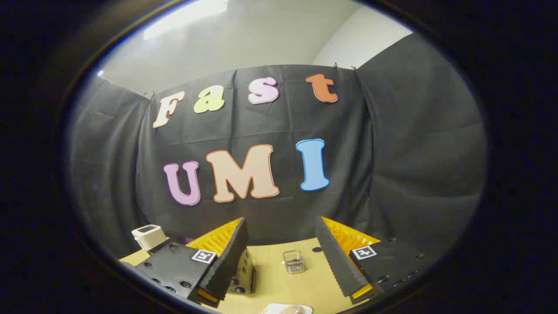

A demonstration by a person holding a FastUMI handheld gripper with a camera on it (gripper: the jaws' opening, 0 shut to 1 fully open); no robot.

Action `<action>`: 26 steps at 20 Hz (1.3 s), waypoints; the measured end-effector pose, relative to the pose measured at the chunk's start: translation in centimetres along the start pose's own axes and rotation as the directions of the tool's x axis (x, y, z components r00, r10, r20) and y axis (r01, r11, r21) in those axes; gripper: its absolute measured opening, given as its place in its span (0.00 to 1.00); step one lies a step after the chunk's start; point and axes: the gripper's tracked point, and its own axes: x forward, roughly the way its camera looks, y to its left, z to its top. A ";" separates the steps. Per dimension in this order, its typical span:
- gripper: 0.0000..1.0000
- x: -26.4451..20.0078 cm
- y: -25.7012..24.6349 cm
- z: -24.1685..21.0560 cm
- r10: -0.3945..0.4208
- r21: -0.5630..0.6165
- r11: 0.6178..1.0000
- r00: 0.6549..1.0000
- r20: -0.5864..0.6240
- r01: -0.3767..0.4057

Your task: Open the toaster oven, put the food inside, and close the toaster oven door.

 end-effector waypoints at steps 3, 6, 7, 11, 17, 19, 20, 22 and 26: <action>0.97 -0.1 0.1 0.2 0.005 0.010 1.000 1.000 0.009 -0.006; 0.97 0.1 -0.2 -0.3 -0.002 0.011 1.000 1.000 0.011 0.002; 0.97 0.1 -0.3 -0.5 -0.002 0.017 1.000 1.000 0.008 0.002; 0.97 -0.5 -0.9 -1.6 0.000 0.032 0.999 1.000 -0.018 0.001; 0.97 -0.2 -0.2 -1.8 0.011 0.010 1.000 1.000 -0.026 -0.011; 0.97 -0.2 0.4 -1.7 0.020 0.002 1.000 0.999 -0.025 -0.020; 0.97 -0.2 0.7 -1.8 0.024 -0.001 1.000 0.999 -0.024 -0.024; 0.97 -0.1 1.4 -1.9 0.030 0.004 1.000 0.999 -0.020 -0.030; 0.97 0.2 3.6 -2.8 0.061 0.015 0.998 0.998 -0.010 -0.061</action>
